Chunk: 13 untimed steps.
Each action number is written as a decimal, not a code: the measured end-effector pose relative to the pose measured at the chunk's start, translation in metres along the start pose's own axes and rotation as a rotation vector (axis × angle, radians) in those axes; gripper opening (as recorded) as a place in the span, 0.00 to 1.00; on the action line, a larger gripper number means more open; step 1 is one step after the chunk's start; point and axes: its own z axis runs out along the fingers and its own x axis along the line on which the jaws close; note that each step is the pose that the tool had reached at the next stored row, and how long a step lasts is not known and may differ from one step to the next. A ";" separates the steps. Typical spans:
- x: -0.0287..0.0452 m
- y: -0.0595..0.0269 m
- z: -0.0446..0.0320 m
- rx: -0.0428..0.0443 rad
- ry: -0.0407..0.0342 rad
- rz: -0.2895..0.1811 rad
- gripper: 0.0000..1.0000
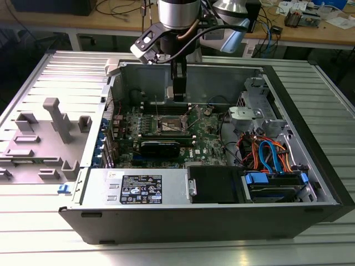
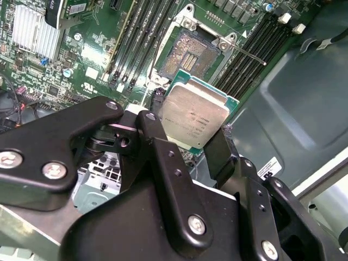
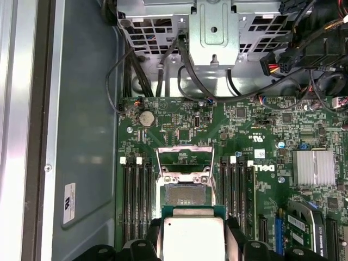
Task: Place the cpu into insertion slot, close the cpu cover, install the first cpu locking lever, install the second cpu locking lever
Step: 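Place the cpu into insertion slot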
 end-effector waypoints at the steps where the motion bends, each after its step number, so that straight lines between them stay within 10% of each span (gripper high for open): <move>1: 0.0000 0.0000 0.0002 0.0000 0.0001 0.000 0.55; 13: 0.0001 -0.0008 0.0114 0.0000 -0.0002 0.008 0.55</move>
